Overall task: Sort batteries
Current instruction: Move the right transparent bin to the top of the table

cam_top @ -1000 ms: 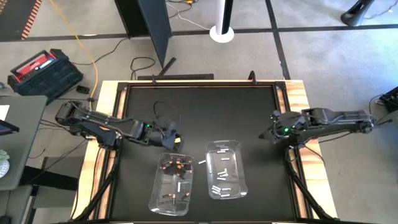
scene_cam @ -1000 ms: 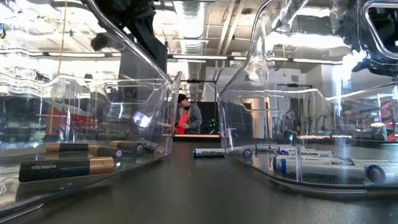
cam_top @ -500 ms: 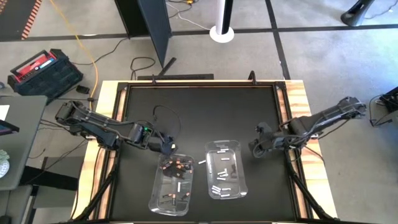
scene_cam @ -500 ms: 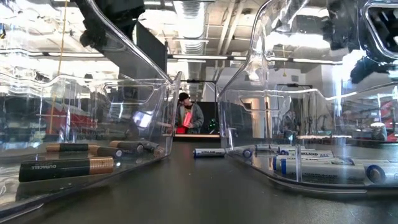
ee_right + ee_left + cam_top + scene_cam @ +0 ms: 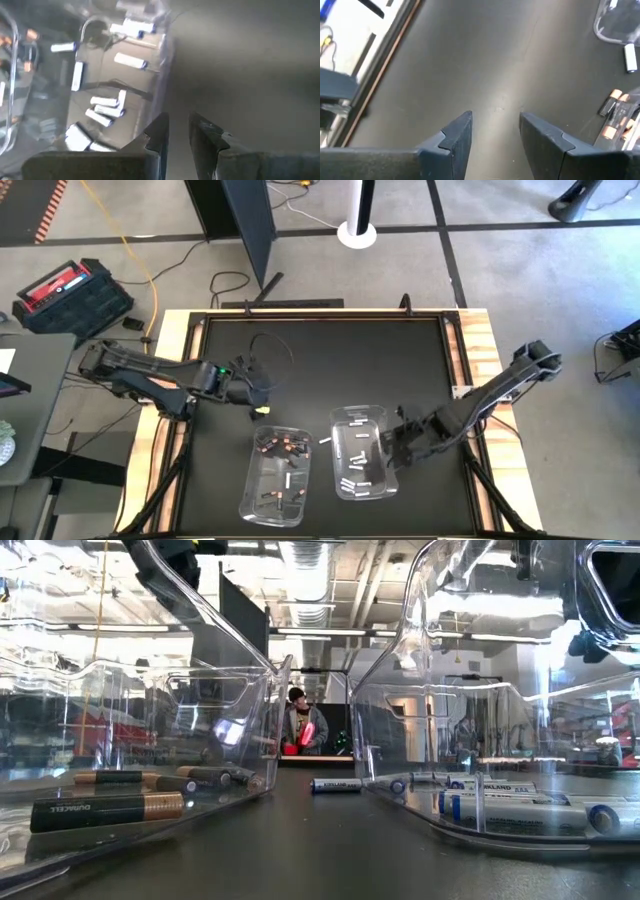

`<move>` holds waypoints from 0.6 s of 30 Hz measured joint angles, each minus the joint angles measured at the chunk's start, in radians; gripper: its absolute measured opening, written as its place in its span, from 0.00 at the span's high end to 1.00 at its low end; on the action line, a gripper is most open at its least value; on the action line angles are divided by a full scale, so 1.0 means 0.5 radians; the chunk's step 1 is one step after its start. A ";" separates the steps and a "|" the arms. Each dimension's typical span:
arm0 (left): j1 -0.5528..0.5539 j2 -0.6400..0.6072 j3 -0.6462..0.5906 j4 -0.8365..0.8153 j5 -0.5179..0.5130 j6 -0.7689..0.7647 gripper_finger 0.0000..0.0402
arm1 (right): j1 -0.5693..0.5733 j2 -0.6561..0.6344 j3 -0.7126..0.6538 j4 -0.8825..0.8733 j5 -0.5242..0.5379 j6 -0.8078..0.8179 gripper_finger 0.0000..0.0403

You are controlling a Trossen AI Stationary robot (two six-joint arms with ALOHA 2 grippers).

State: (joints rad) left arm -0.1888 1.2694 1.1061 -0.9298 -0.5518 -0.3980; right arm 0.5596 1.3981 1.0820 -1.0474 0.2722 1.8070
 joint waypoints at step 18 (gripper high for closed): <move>0.045 -0.187 0.002 0.002 0.049 0.167 0.61 | 0.033 0.193 0.021 0.192 -0.001 0.208 0.77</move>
State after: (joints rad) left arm -0.1664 1.1758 1.1072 -0.9288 -0.5272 -0.3145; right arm 0.5762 1.4944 1.0927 -0.9516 0.2718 1.9109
